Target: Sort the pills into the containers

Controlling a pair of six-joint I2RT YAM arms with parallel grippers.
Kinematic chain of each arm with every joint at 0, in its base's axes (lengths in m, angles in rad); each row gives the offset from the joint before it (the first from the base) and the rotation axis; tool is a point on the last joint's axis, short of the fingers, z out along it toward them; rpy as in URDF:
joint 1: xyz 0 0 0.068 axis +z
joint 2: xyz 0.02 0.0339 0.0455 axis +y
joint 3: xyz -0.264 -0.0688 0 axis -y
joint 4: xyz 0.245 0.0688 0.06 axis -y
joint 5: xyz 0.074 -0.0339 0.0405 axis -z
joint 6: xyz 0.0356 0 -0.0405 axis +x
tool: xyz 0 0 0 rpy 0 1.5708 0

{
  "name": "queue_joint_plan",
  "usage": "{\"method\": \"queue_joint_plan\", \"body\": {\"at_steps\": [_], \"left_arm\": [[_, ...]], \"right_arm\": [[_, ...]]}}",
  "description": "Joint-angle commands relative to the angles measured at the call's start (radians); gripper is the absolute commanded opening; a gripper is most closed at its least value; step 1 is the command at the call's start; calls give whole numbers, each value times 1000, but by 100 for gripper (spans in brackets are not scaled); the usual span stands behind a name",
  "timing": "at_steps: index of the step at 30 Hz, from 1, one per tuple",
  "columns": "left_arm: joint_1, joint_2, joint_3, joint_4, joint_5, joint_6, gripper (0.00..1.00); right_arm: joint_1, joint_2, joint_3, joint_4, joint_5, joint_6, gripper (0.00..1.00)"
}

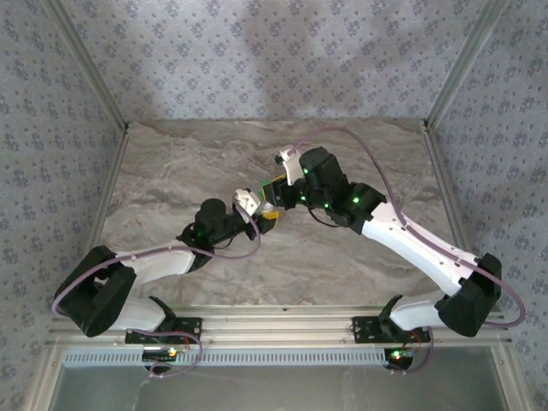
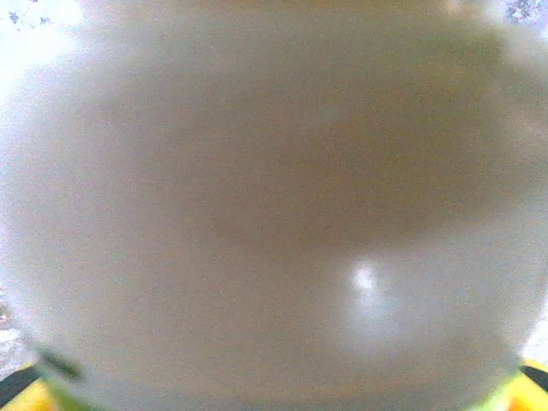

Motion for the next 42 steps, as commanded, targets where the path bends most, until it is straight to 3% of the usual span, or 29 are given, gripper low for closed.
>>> {"method": "queue_joint_plan", "body": {"at_steps": [1, 7, 17, 21, 24, 27, 32, 39, 42], "left_arm": [[-2, 14, 40, -14, -26, -4, 0], [-5, 32, 52, -21, -28, -5, 0], [-53, 15, 79, -91, 1, 76, 0], [-60, 5, 77, -94, 4, 89, 0], [-61, -14, 61, -78, -17, 94, 0], [-58, -36, 46, -63, -33, 94, 0], [-58, -68, 10, 4, -12, 76, 12], [-58, -106, -11, 25, 2, 74, 10], [-58, -113, -10, 21, -2, 72, 3]], "right_arm": [[9, -36, 0, 11, -80, 10, 30], [-1, -6, 2, 7, -113, 28, 23], [-52, 7, -27, 55, -78, 61, 22], [-61, 6, -42, 67, -67, 83, 6], [-74, -16, -71, 75, -49, 97, 0], [-93, -53, -125, 94, -21, 113, 0], [-130, -99, -157, 95, 19, 118, 0], [-172, -131, -178, 97, 21, 127, 0], [-174, -130, -174, 97, 23, 122, 0]]}}
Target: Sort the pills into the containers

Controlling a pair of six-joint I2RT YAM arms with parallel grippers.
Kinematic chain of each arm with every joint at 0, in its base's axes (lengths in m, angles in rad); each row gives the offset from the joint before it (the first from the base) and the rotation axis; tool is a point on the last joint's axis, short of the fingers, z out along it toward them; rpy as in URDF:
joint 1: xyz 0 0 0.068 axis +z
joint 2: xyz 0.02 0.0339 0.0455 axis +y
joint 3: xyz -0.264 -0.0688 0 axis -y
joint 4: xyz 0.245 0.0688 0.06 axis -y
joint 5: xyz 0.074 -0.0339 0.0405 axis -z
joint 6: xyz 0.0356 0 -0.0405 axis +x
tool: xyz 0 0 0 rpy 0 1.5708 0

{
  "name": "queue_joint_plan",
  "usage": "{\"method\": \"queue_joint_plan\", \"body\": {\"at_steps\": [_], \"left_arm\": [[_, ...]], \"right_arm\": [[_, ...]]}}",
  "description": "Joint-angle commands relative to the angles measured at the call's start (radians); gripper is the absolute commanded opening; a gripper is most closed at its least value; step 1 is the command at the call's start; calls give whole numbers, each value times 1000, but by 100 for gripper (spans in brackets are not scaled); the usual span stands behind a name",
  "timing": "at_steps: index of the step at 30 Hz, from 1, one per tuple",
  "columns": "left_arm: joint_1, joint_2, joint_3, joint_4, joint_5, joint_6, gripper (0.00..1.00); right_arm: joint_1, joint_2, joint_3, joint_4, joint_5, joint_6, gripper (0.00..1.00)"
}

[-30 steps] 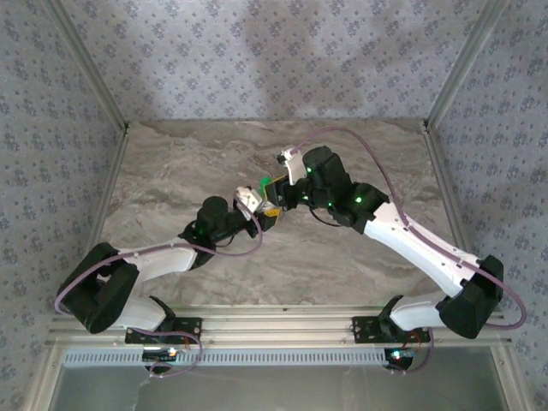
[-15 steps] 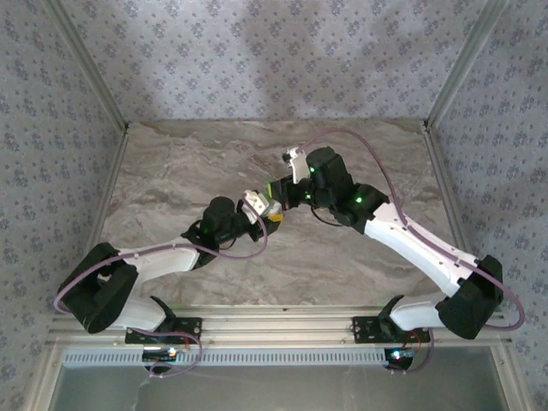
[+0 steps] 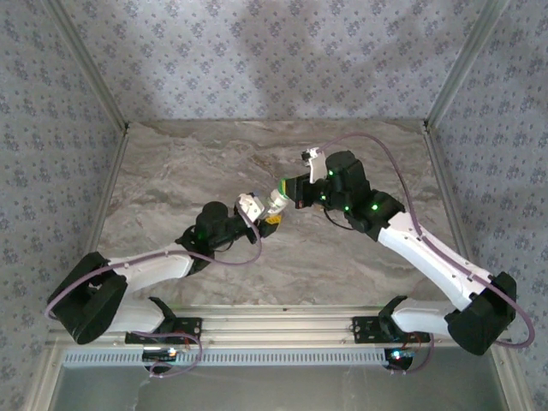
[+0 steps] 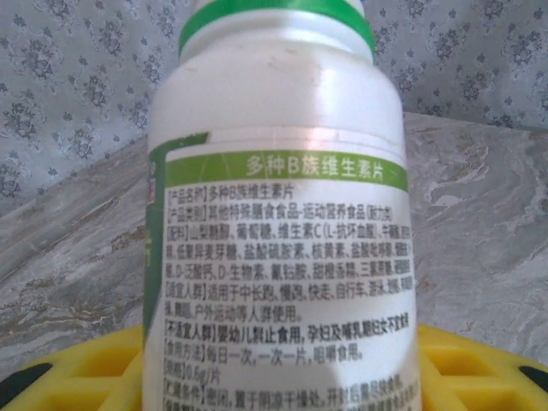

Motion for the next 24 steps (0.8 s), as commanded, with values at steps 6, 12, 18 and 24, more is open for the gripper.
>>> {"method": "queue_joint_plan", "body": {"at_steps": [6, 12, 18, 24], "left_arm": [[-3, -43, -1, 68, 15, 6, 0], [-3, -26, 9, 65, 7, 3, 0], [-2, -18, 16, 52, -17, 4, 0], [4, -16, 16, 48, -37, -6, 0]], "right_arm": [[-13, -8, 15, -14, 101, -44, 0], [60, 38, 114, -13, -44, -105, 4], [105, 91, 169, -50, -121, -106, 17], [137, 105, 170, -50, -151, -92, 28]]}}
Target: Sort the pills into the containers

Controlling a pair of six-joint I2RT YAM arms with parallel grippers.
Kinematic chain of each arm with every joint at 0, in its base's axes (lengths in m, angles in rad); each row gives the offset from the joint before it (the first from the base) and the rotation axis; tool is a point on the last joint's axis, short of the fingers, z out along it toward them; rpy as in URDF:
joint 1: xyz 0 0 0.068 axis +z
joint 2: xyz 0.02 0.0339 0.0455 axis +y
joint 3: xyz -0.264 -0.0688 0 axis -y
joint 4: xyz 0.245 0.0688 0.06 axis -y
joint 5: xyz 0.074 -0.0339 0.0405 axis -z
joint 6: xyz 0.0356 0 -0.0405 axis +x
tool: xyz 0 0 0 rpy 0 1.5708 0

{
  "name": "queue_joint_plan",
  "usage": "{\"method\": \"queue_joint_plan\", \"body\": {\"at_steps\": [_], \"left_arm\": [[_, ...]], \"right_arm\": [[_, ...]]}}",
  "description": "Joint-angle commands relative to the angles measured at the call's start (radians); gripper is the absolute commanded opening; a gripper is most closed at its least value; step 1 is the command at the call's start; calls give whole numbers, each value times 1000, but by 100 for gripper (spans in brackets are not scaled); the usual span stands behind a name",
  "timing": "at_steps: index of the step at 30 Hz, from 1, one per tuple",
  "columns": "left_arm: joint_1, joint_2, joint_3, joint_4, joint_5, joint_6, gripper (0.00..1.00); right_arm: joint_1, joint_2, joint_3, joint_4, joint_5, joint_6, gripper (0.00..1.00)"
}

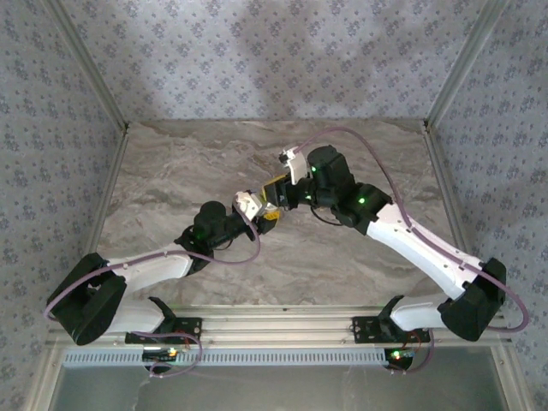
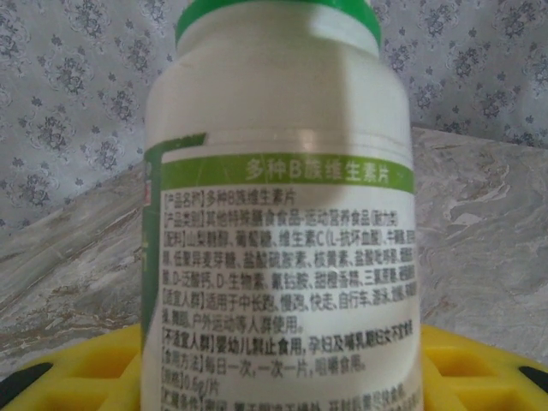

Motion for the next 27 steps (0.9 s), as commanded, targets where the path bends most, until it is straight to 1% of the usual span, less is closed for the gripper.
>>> {"method": "queue_joint_plan", "body": {"at_steps": [1, 4, 10, 17, 20, 22, 25, 27], "left_arm": [[2, -12, 17, 18, -1, -4, 0], [10, -12, 17, 21, 2, -14, 0], [18, -12, 10, 14, -1, -19, 0], [18, -49, -30, 24, 4, -18, 0], [18, -84, -50, 7, -3, -18, 0], [18, -111, -67, -4, -7, -10, 0], [18, -148, -93, -23, -31, 0, 0], [18, -181, -104, -39, -43, -3, 0]], "right_arm": [[31, 13, 36, 10, -87, 3, 29], [34, 25, 40, 19, -107, 14, 29], [33, 31, 59, 17, -106, 24, 30], [10, 39, 98, 24, -77, 11, 33], [-8, 62, 154, -6, -63, -15, 34], [-19, 71, 184, -22, -53, -44, 36], [-34, 74, 200, -4, -43, -74, 44], [-53, 78, 223, -15, -44, -89, 47]]}}
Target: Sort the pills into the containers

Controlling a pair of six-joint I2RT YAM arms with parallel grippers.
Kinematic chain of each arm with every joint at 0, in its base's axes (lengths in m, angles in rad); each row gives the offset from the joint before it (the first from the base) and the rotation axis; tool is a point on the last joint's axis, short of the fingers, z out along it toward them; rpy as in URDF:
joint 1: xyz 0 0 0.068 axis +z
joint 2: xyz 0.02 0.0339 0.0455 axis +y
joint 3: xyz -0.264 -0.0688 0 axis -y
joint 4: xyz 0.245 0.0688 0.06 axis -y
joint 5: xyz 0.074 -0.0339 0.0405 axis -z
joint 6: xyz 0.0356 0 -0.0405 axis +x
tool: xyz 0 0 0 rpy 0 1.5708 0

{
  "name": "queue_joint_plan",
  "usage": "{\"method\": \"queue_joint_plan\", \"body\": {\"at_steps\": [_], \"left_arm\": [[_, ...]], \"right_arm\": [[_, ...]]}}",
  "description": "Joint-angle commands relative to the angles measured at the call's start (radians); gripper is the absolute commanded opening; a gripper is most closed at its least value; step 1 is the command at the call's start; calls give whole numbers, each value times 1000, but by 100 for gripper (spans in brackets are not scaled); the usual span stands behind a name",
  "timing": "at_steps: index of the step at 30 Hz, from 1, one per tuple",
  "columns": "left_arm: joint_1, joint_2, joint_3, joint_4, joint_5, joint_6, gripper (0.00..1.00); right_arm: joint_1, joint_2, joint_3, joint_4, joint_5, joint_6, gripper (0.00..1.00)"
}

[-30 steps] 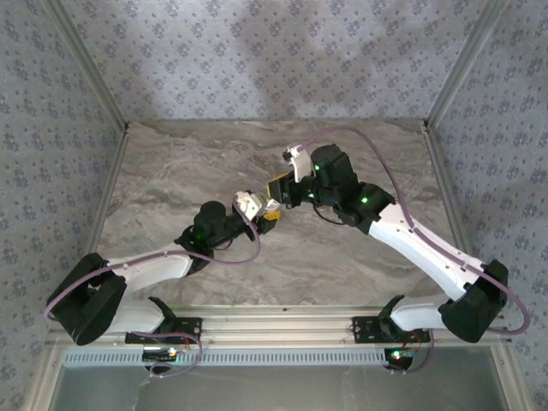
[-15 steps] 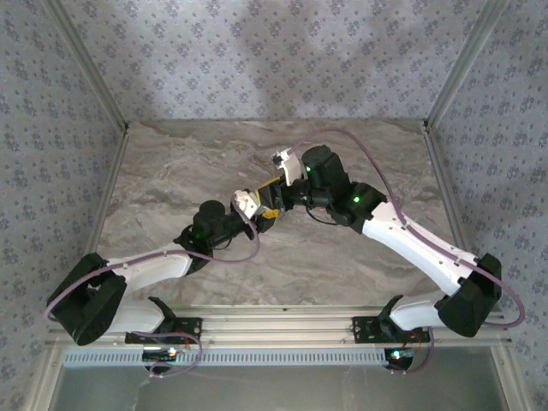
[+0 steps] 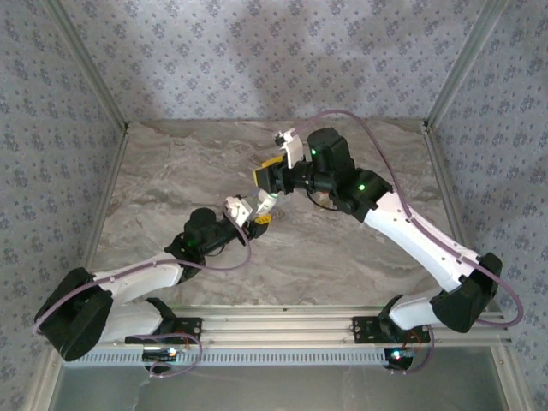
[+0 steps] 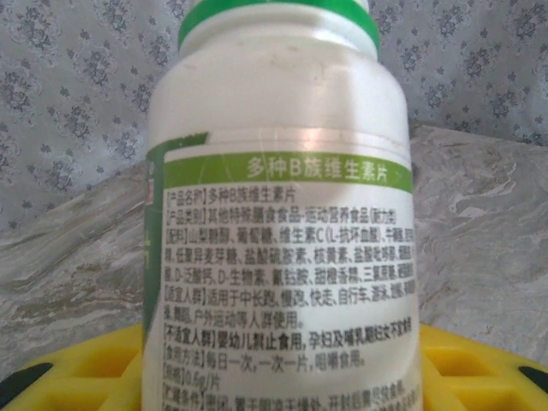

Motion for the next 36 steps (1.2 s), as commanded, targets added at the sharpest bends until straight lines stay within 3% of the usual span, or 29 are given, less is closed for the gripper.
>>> {"method": "queue_joint_plan", "body": {"at_steps": [1, 3, 9, 13, 21, 28, 36], "left_arm": [[-2, -76, -22, -14, -26, 6, 0], [-3, -130, -45, -32, -37, 5, 0], [-3, -393, -159, -140, -169, 7, 0], [7, -601, -234, -237, -270, 16, 0], [34, -891, -291, -410, -309, 0, 0], [40, -921, -300, -450, -318, -4, 0], [50, -836, -294, -426, -298, -28, 0]], "right_arm": [[-33, 13, 56, -4, -18, -53, 49], [-76, 16, 36, 34, -45, -68, 56], [-201, 116, 6, 54, -70, -7, 56], [-200, 232, 19, 6, -37, -52, 55], [-193, 518, 109, -68, 44, -201, 54], [-218, 750, 232, -78, -1, -202, 52], [-235, 839, 251, -107, -20, -232, 50]]}}
